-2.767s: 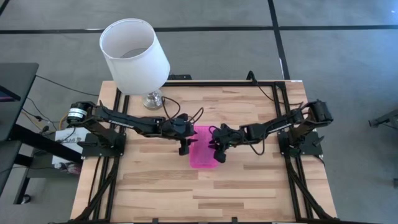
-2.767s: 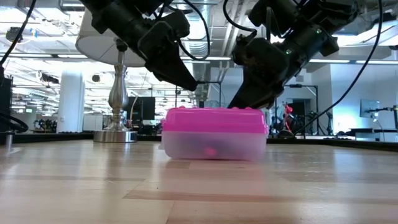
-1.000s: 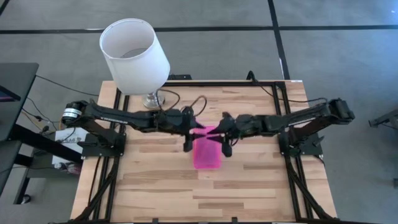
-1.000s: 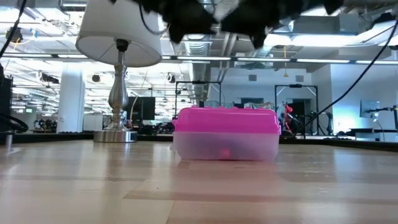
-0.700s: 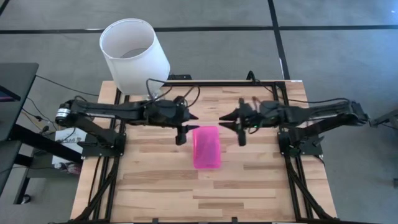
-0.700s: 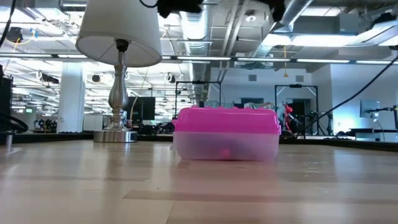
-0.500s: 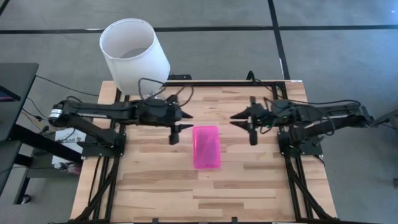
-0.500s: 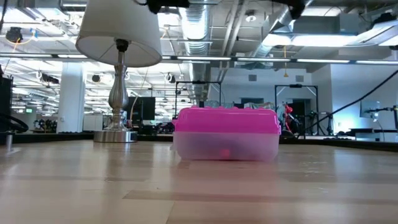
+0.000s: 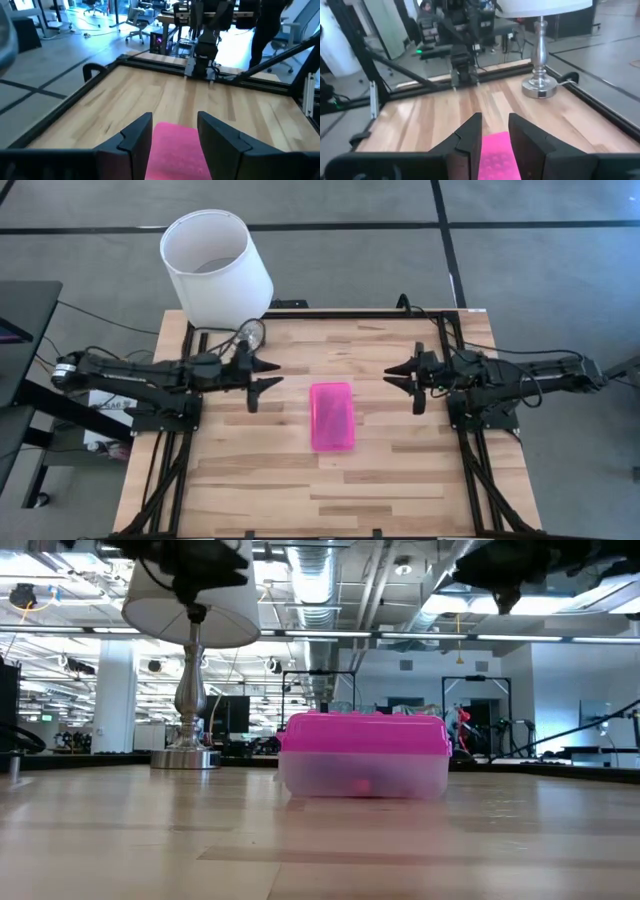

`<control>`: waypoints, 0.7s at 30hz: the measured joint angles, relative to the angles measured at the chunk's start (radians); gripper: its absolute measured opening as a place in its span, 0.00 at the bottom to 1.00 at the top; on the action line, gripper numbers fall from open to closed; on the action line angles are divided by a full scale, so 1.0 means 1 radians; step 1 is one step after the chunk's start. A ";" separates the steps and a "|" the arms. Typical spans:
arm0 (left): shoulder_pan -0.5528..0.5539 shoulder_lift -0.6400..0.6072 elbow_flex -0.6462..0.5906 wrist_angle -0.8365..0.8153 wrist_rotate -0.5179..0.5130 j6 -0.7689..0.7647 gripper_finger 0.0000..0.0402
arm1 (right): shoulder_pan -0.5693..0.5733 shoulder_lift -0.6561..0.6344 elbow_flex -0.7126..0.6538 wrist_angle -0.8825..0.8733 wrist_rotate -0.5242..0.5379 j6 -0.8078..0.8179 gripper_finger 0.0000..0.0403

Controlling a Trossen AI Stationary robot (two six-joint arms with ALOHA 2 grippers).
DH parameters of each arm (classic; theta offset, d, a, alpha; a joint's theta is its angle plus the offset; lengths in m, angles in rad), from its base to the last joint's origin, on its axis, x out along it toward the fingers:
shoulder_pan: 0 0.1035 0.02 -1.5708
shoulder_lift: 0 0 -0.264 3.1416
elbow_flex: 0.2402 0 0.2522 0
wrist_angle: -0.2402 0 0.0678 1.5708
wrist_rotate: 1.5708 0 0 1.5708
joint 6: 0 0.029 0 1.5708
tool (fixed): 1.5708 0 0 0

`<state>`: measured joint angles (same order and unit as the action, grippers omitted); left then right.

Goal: Pick & place school supplies into a supply box
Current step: Return to Home Position

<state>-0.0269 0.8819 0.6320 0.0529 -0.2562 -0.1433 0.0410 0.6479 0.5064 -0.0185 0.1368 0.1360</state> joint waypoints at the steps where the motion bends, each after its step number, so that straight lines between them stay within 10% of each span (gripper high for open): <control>1: -0.003 -0.027 -0.031 0.011 -0.001 -0.008 0.38 | -0.006 -0.011 -0.013 0.010 -0.001 0.007 0.23; 21: -0.037 -0.486 -0.379 0.189 -0.001 -0.069 0.38 | -0.028 -0.387 -0.325 0.117 -0.006 0.117 0.23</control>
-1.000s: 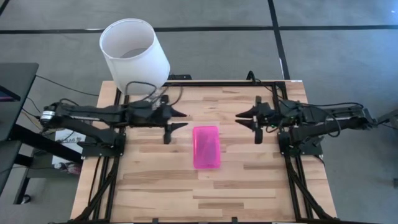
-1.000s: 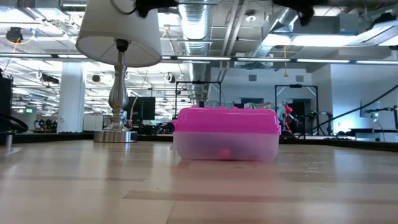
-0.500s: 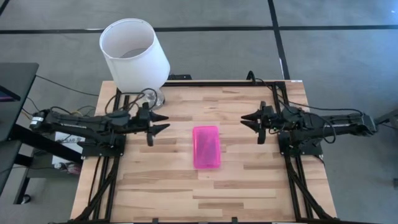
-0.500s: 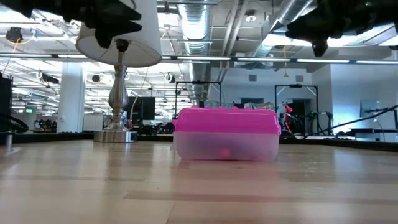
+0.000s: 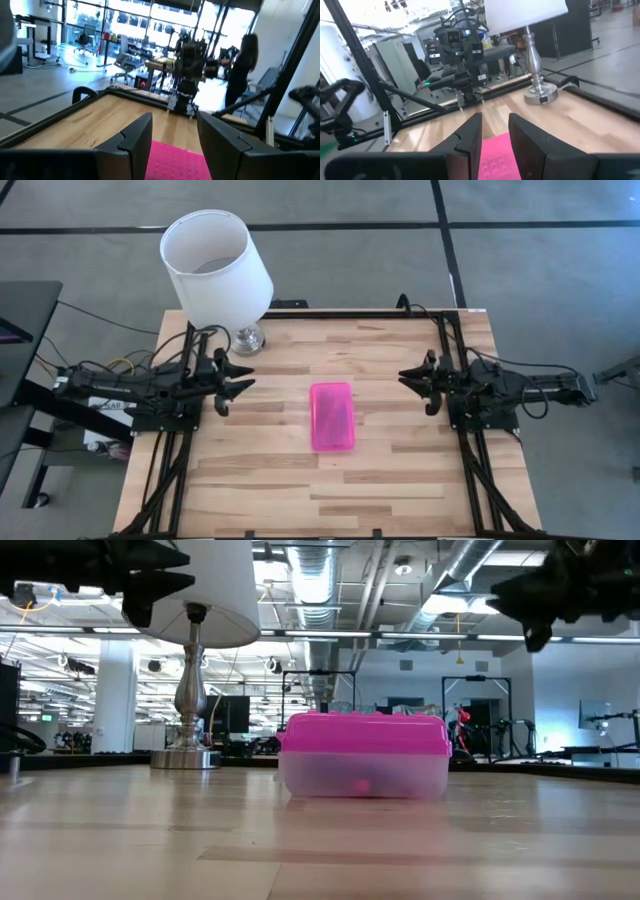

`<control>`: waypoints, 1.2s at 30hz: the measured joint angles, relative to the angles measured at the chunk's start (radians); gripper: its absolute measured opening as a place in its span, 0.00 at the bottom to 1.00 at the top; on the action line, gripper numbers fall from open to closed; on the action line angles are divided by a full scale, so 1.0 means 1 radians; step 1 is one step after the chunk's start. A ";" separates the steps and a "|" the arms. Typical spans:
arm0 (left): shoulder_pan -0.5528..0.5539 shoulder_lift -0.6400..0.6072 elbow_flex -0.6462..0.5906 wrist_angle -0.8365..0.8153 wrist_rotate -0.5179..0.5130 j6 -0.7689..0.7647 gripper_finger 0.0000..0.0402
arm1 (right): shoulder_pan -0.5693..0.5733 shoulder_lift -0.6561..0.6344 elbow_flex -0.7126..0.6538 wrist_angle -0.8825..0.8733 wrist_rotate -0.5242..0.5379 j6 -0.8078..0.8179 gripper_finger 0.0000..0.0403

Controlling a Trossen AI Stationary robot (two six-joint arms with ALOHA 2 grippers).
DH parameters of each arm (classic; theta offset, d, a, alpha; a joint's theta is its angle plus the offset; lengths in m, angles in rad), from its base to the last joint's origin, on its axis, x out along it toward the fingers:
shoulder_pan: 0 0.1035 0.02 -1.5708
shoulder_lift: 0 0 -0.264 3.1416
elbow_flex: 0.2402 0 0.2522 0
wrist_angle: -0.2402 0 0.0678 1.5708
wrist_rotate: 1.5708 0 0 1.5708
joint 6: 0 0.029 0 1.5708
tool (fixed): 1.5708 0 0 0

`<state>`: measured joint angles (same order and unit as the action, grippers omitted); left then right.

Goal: Pick & place school supplies into a supply box
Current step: Return to Home Position

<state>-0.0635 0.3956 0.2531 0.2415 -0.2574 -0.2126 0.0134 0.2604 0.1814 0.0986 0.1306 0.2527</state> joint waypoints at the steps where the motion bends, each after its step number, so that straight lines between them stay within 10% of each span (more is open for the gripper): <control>1: 0.000 -0.019 -0.017 0.011 -0.001 -0.009 0.38 | 0.000 -0.022 -0.022 0.002 0.000 0.012 0.23; 21: -0.140 -0.298 -0.242 0.134 -0.074 0.001 0.38 | 0.000 -0.259 -0.096 -0.106 0.006 0.054 0.23; 29: -0.142 -0.393 -0.243 0.192 0.252 0.034 0.38 | -0.003 -0.259 -0.096 -0.100 0.006 0.055 0.23; 36: -0.141 -0.392 -0.244 0.184 0.187 0.100 0.38 | -0.018 -0.259 -0.096 -0.064 0.030 0.041 0.23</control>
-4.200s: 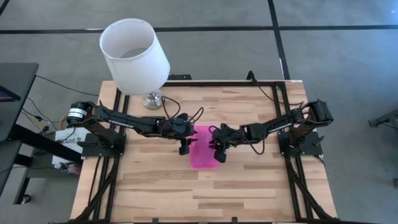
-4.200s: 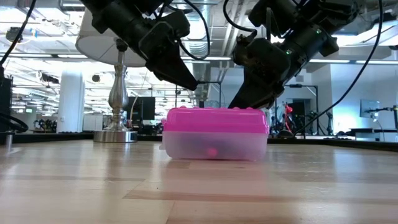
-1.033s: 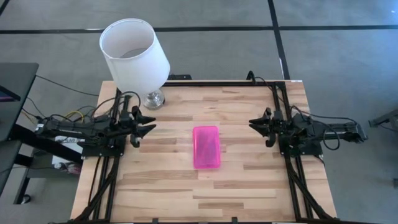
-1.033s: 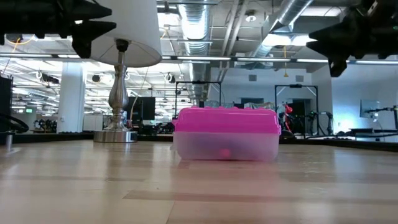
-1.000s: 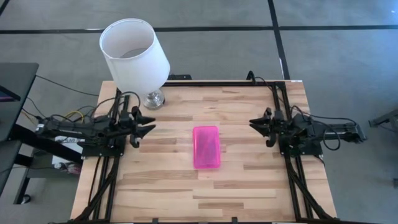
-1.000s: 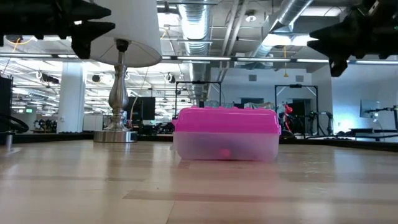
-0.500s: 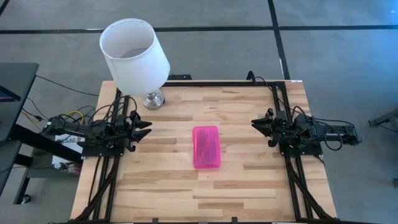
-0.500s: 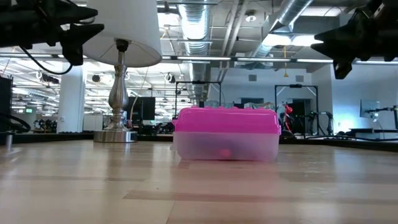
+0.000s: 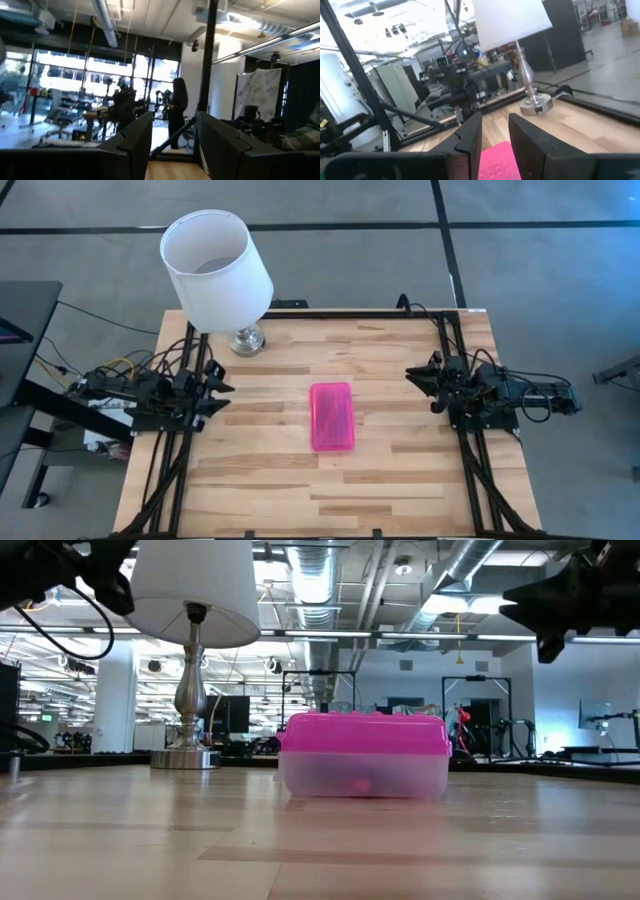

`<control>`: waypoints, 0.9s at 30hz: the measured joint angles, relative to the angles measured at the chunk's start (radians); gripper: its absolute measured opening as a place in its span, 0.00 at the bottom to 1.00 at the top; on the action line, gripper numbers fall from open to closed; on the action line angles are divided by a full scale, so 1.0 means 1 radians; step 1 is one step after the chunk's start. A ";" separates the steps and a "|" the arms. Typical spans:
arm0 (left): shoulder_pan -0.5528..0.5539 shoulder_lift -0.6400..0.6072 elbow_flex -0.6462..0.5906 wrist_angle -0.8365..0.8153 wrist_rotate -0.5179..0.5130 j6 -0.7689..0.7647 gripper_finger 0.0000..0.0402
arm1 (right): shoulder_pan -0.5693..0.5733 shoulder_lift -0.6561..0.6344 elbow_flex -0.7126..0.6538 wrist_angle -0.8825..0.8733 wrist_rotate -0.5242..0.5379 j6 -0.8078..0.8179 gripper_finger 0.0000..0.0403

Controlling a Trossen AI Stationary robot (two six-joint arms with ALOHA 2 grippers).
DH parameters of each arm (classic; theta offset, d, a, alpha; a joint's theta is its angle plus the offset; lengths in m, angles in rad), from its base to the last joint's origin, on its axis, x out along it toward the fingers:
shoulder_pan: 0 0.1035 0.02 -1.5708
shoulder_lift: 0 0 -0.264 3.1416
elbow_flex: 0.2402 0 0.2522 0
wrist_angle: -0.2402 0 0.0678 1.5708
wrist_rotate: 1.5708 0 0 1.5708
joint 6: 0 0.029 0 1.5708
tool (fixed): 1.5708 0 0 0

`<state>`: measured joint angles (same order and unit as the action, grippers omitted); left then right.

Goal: Pick & place school supplies into a supply box
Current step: Return to Home Position

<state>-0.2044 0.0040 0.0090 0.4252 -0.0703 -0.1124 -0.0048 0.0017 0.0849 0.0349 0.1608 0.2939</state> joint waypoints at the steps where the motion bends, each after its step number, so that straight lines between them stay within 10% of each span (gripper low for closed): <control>1: 0.003 0.000 0.000 0.013 0.006 0.012 0.38 | -0.004 0.000 0.000 0.010 -0.001 -0.003 0.23; 12: 0.195 0.000 -0.002 -0.008 0.219 -0.062 0.38 | -0.022 0.000 0.000 0.018 -0.004 0.001 0.23; 27: 0.105 0.000 -0.002 -0.285 0.078 -0.108 0.38 | 0.153 0.000 0.001 -0.123 0.079 0.069 0.23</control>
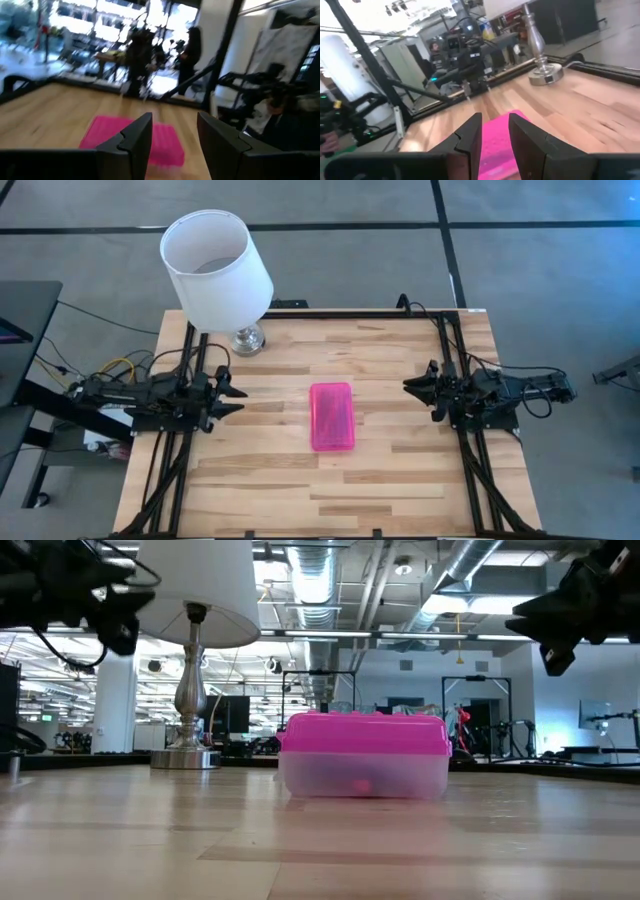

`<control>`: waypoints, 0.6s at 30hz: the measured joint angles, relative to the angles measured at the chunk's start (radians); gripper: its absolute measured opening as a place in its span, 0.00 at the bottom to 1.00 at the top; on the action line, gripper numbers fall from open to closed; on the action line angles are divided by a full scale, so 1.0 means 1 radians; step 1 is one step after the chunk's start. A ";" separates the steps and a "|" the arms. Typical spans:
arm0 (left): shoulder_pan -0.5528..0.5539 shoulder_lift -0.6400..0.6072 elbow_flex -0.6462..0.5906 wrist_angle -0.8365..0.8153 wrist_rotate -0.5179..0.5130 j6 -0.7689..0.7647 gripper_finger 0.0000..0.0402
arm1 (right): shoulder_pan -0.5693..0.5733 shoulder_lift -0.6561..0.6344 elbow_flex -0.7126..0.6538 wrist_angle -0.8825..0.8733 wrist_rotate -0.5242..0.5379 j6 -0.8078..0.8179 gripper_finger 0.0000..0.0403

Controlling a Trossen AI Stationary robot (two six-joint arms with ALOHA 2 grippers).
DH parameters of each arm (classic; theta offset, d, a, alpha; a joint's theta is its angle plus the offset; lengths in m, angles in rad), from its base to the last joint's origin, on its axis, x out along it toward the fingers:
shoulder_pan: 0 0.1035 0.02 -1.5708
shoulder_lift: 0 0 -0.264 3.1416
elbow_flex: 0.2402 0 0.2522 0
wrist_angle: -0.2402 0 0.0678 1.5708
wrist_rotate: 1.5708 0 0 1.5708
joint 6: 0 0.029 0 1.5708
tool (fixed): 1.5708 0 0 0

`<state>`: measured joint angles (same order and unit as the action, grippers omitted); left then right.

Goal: Pick & place school supplies into a supply box
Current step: Return to Home Position

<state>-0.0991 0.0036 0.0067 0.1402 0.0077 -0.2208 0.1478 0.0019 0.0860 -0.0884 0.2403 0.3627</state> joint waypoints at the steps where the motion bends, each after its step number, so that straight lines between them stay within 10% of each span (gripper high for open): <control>1: -0.007 0.000 0.000 -0.027 -0.027 -0.008 0.38 | 0.013 0.000 0.000 -0.010 0.021 0.000 0.23; 18: -0.077 0.000 0.000 -0.068 -0.091 0.066 0.38 | 0.199 0.000 0.002 -0.135 0.175 -0.007 0.23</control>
<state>-0.1761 0.0036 0.0063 0.0717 -0.0834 -0.1552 0.3471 0.0021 0.0879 -0.2239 0.4154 0.3555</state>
